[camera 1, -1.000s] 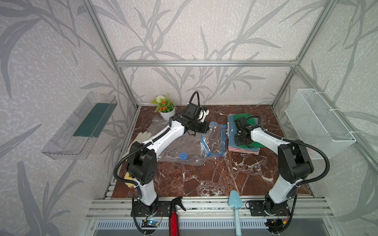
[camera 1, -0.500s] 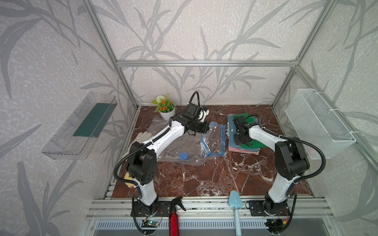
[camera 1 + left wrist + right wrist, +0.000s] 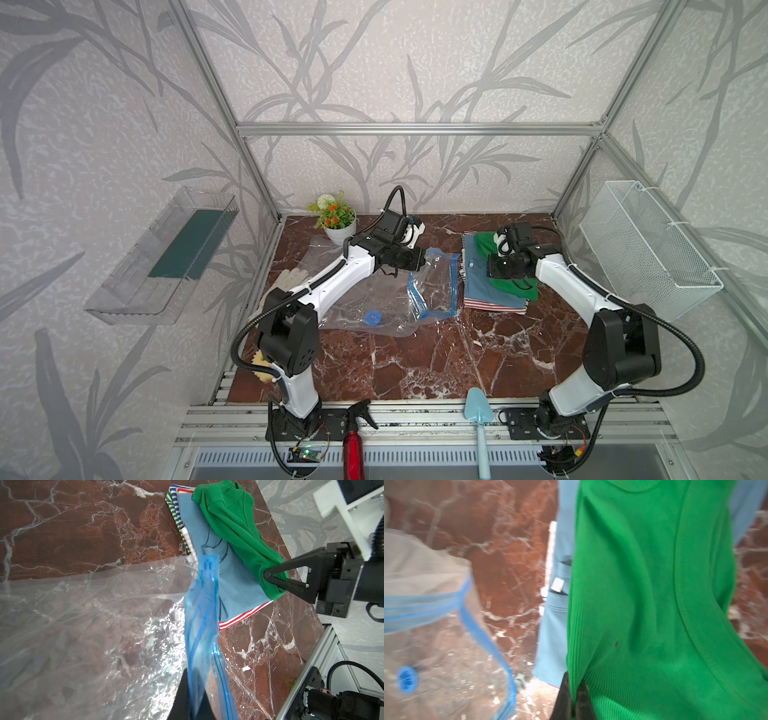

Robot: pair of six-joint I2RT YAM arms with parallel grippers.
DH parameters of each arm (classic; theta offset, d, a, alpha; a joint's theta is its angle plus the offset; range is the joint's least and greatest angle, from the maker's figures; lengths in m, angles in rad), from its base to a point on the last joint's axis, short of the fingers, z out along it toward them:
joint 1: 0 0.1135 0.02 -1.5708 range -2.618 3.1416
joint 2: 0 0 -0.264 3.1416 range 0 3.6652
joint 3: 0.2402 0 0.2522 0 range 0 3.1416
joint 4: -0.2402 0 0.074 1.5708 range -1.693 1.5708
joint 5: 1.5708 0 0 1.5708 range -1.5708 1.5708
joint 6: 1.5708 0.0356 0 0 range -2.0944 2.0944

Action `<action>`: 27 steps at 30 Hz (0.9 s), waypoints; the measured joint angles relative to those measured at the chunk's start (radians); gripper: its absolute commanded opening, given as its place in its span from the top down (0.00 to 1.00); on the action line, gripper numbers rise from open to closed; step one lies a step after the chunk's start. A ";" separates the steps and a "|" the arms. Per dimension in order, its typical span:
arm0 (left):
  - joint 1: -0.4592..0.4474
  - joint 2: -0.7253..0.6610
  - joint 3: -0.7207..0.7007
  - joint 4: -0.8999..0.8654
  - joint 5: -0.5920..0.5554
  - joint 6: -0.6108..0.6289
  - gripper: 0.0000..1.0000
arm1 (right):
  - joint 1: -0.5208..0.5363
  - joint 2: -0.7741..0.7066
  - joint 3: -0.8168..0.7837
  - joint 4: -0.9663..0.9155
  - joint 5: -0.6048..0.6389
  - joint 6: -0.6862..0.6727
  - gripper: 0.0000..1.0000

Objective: Take the tank top out of the vacuum bag
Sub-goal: Adjust the tank top.

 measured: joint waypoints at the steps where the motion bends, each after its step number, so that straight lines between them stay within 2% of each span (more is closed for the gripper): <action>1: 0.000 0.000 0.000 0.000 0.000 0.000 1.00 | 0.000 -0.003 -0.005 0.015 -0.020 0.006 1.00; 6: 0.000 0.000 0.000 0.000 0.000 0.000 1.00 | 0.002 -0.005 -0.039 0.064 -0.105 0.046 1.00; 15: -0.001 0.000 0.000 0.000 0.002 0.000 1.00 | 0.036 0.053 -0.059 0.121 -0.145 0.090 1.00; 16: -0.001 0.000 0.000 0.000 0.002 0.000 1.00 | 0.040 0.061 -0.060 0.125 -0.149 0.092 0.97; 19: -0.001 0.000 0.000 0.000 0.002 0.000 1.00 | 0.044 0.079 -0.063 0.131 -0.152 0.100 0.80; 21: -0.001 0.000 0.000 0.000 0.002 0.000 1.00 | 0.045 0.079 -0.063 0.130 -0.149 0.102 0.65; 24: -0.001 0.000 0.000 0.000 0.002 0.000 1.00 | 0.044 0.055 -0.075 0.133 -0.131 0.098 0.55; 27: -0.001 0.000 0.000 0.000 0.002 0.000 1.00 | 0.018 -0.026 -0.135 0.142 -0.113 0.109 0.52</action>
